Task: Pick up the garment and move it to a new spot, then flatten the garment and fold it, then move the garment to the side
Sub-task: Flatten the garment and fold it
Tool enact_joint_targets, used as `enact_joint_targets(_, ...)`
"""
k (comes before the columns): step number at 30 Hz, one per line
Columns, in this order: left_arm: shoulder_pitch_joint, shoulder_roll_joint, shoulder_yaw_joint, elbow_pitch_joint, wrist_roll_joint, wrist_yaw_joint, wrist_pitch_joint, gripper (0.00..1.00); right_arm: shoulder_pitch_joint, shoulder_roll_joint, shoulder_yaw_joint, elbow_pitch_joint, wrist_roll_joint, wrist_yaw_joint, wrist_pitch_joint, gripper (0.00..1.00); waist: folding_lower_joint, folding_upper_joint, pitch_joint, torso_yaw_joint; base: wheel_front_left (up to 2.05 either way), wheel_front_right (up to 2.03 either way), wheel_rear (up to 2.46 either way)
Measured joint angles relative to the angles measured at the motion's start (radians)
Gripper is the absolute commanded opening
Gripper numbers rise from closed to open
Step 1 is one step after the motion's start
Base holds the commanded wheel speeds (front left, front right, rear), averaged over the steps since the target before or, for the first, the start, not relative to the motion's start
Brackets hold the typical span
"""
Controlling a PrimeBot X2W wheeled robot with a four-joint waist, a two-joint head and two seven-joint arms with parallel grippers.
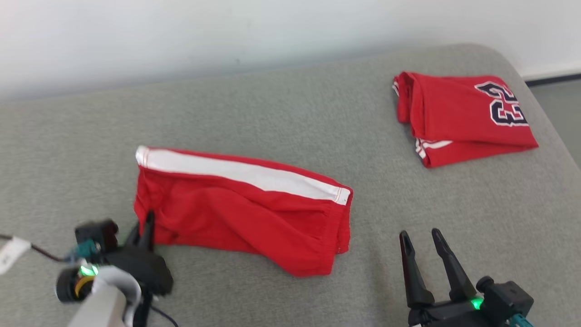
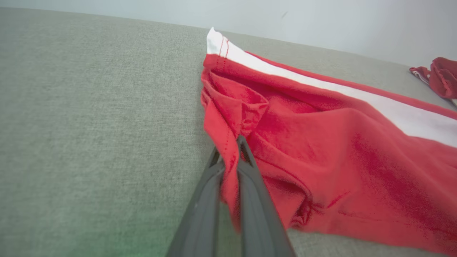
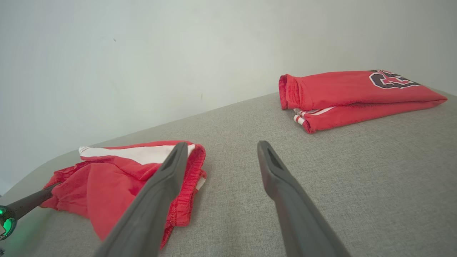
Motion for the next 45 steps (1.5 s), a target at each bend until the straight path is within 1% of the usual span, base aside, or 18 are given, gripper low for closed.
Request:
enact_joint_targets(4,0.099,-0.024,0.028,-0.068,-0.009,-0.002,0.000,0.00,0.028,0.000,-0.008,0.007,0.000,0.000,0.000,1.00,-0.0001,0.0000,-0.037,0.030,0.00,0.00,0.00)
enact_joint_targets(10,0.218,-0.040,0.088,-0.174,-0.008,-0.001,0.000,0.00,0.056,0.000,-0.020,0.015,-0.001,0.000,0.000,1.00,-0.0001,0.0000,-0.087,0.077,0.00,0.00,0.00)
enact_joint_targets(18,0.347,-0.071,0.140,-0.263,-0.010,0.002,0.000,0.00,0.079,0.000,-0.041,0.024,-0.009,0.000,0.000,1.00,-0.0001,0.0000,-0.129,0.115,0.00,0.00,0.00)
enact_joint_targets(19,0.357,-0.070,0.147,-0.272,-0.002,0.005,0.000,0.30,0.084,0.000,-0.039,0.027,-0.010,0.000,0.000,1.00,-0.0001,0.0000,-0.132,0.116,0.00,0.00,0.00)
enact_joint_targets(20,0.366,-0.070,0.160,-0.283,0.012,0.008,0.000,0.78,0.085,0.001,-0.038,0.030,-0.011,0.000,0.000,1.00,-0.0001,0.0001,-0.135,0.116,0.00,0.00,0.00)
enact_joint_targets(21,0.371,-0.071,0.172,-0.299,0.021,0.016,0.000,1.00,0.085,0.001,-0.039,0.032,-0.013,0.000,0.000,1.00,-0.0002,0.0001,-0.137,0.117,0.00,0.00,0.00)
enact_joint_targets(26,0.422,-0.077,0.236,-0.416,0.119,0.025,0.000,1.00,0.084,0.001,-0.041,0.035,-0.014,0.000,0.000,1.00,-0.0001,0.0001,-0.143,0.115,0.00,0.00,0.00)
enact_joint_targets(29,0.467,-0.099,0.292,-0.502,0.179,0.030,0.000,1.00,0.082,0.000,-0.048,0.035,-0.013,0.000,0.000,1.00,-0.0001,0.0001,-0.146,0.116,0.00,0.00,0.00)
enact_joint_targets(34,0.535,-0.137,0.367,-0.625,0.285,0.026,0.000,1.00,0.081,0.001,-0.064,0.033,-0.011,0.000,0.000,1.00,0.0000,0.0001,-0.150,0.129,0.00,0.00,0.00)
enact_joint_targets(38,0.578,-0.157,0.415,-0.708,0.365,0.024,0.000,1.00,0.079,0.001,-0.070,0.033,-0.011,0.000,0.000,1.00,0.0000,0.0001,-0.153,0.140,0.00,0.00,0.00)
enact_joint_targets(40,0.602,-0.167,0.424,-0.754,0.409,0.024,0.000,1.00,0.078,0.000,-0.076,0.036,-0.011,0.000,0.000,1.00,0.0000,0.0001,-0.154,0.145,0.00,0.00,0.00)
enact_joint_targets(41,0.625,-0.180,0.434,-0.783,0.428,0.024,0.000,1.00,0.076,0.001,-0.082,0.042,-0.010,0.000,0.000,1.00,0.0000,0.0001,-0.155,0.151,0.00,0.00,0.00)
enact_joint_targets(45,0.653,-0.186,0.456,-0.795,0.450,0.022,0.000,1.00,0.065,0.001,-0.082,0.084,-0.018,0.000,0.000,1.00,0.0000,0.0001,-0.154,0.169,0.00,0.00,0.00)
